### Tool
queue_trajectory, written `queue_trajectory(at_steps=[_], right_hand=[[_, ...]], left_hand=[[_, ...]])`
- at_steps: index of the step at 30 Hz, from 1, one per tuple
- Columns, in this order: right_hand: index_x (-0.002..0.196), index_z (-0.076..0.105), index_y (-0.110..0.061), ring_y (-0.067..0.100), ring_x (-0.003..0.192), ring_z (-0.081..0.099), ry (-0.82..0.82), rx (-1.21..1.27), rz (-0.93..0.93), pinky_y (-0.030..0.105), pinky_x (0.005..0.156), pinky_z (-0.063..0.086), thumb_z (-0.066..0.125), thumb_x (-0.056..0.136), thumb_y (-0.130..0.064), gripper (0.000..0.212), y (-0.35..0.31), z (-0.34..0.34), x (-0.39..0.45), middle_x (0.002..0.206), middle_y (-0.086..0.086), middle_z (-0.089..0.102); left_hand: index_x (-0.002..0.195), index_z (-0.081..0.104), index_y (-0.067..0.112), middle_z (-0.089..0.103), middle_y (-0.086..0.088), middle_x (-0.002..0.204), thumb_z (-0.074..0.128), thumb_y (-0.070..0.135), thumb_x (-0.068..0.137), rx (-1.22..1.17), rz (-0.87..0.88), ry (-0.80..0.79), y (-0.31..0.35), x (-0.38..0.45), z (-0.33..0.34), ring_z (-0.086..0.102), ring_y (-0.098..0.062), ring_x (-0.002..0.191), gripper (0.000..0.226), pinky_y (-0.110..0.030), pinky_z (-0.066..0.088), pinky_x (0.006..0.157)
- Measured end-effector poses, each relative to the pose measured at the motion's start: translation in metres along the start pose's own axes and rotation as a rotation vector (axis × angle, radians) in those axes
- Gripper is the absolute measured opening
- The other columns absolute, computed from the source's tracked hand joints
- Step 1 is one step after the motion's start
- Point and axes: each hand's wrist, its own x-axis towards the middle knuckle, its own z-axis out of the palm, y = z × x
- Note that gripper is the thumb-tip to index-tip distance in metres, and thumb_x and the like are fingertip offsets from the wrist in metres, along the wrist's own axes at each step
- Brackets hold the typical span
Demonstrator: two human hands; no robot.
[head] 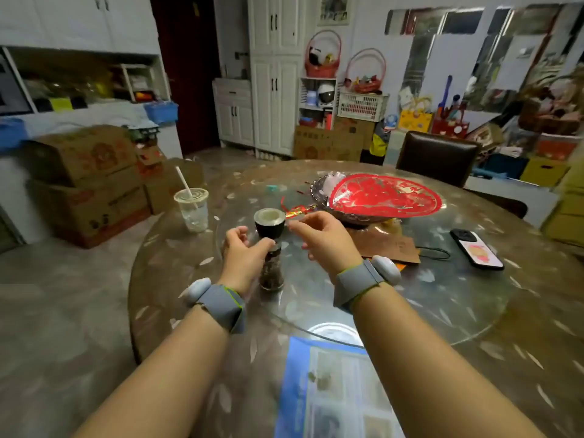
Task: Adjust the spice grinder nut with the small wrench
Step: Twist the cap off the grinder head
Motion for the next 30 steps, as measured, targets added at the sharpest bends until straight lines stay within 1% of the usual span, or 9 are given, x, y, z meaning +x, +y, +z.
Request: queue_trajectory(at_steps=[5, 9, 14, 16, 18, 20, 23, 26, 30], right_hand=[[0.127, 0.052, -0.010, 0.022, 0.113, 0.054, 0.033, -0.333, -0.104, 0.038, 0.098, 0.047, 0.078, 0.068, -0.040, 0.071, 0.014, 0.032, 0.054, 0.121, 0.009, 0.055], [0.133, 0.046, -0.007, 0.027, 0.120, 0.046, 0.082, -0.446, -0.147, 0.040, 0.103, 0.040, 0.082, 0.060, -0.045, 0.089, 0.030, 0.050, 0.080, 0.124, 0.012, 0.051], [0.103, 0.059, -0.013, 0.022, 0.102, 0.054, 0.144, -0.437, -0.162, 0.037, 0.087, 0.047, 0.081, 0.059, -0.046, 0.060, 0.034, 0.057, 0.085, 0.103, 0.005, 0.059], [0.100, 0.062, -0.014, 0.021, 0.100, 0.056, 0.148, -0.458, -0.189, 0.037, 0.087, 0.048, 0.080, 0.059, -0.046, 0.055, 0.031, 0.053, 0.080, 0.101, 0.004, 0.061], [0.099, 0.063, -0.014, 0.019, 0.098, 0.056, 0.151, -0.449, -0.206, 0.033, 0.087, 0.048, 0.081, 0.059, -0.044, 0.053, 0.024, 0.047, 0.068, 0.100, 0.003, 0.061], [0.099, 0.064, -0.014, 0.017, 0.095, 0.056, 0.182, -0.403, -0.231, 0.028, 0.085, 0.047, 0.083, 0.058, -0.040, 0.052, 0.017, 0.039, 0.052, 0.097, 0.002, 0.061], [0.094, 0.063, -0.017, 0.014, 0.090, 0.058, 0.231, -0.334, -0.260, 0.026, 0.082, 0.049, 0.085, 0.057, -0.037, 0.047, 0.005, 0.028, 0.020, 0.093, -0.001, 0.062], [0.089, 0.061, -0.017, 0.015, 0.086, 0.060, 0.224, -0.349, -0.213, 0.030, 0.077, 0.051, 0.083, 0.058, -0.043, 0.045, -0.002, 0.015, -0.021, 0.089, 0.000, 0.064], [0.089, 0.063, -0.019, 0.012, 0.082, 0.060, 0.160, -0.386, -0.095, 0.030, 0.074, 0.051, 0.077, 0.059, -0.056, 0.050, 0.003, -0.002, -0.076, 0.089, 0.000, 0.065]], left_hand=[[0.132, 0.035, 0.020, 0.038, -0.006, 0.137, 0.076, 0.031, 0.049, 0.073, 0.042, -0.071, -0.017, 0.046, 0.006, 0.041, -0.012, 0.120, 0.093, -0.025, 0.042, 0.097], [0.114, 0.043, 0.022, 0.056, -0.008, 0.117, 0.079, 0.012, 0.054, -0.102, 0.117, -0.180, -0.025, 0.062, 0.024, 0.060, 0.000, 0.093, 0.071, -0.013, 0.049, 0.077], [0.104, 0.062, 0.001, 0.072, 0.000, 0.081, 0.040, 0.016, 0.099, -0.237, 0.008, -0.168, -0.031, 0.070, 0.041, 0.066, -0.018, 0.086, 0.027, -0.015, 0.055, 0.064], [0.081, 0.076, 0.008, 0.075, -0.004, 0.075, 0.022, 0.022, 0.104, -0.393, -0.042, -0.219, -0.034, 0.071, 0.038, 0.072, -0.015, 0.074, 0.060, -0.020, 0.057, 0.060], [0.075, 0.078, 0.009, 0.074, -0.005, 0.077, 0.027, 0.020, 0.103, -0.505, -0.055, -0.315, -0.026, 0.056, 0.039, 0.072, -0.009, 0.072, 0.059, -0.020, 0.057, 0.062], [0.100, 0.067, -0.003, 0.068, -0.006, 0.088, 0.050, 0.008, 0.091, -0.457, 0.081, -0.258, -0.015, 0.039, 0.040, 0.068, -0.002, 0.079, 0.022, -0.015, 0.053, 0.071], [0.118, 0.051, -0.001, 0.065, 0.003, 0.098, 0.068, 0.023, 0.061, -0.276, 0.289, -0.293, -0.007, 0.014, 0.032, 0.065, 0.001, 0.089, 0.063, -0.019, 0.050, 0.082], [0.107, 0.057, 0.034, 0.069, 0.021, 0.097, 0.073, 0.032, 0.061, 0.074, 0.455, -0.336, 0.000, -0.017, 0.010, 0.063, 0.006, 0.090, 0.049, -0.019, 0.052, 0.078], [0.103, 0.057, 0.014, 0.070, 0.004, 0.094, 0.080, 0.022, 0.067, 0.285, 0.475, -0.450, -0.002, -0.062, -0.005, 0.065, -0.011, 0.086, 0.043, -0.031, 0.052, 0.073]])
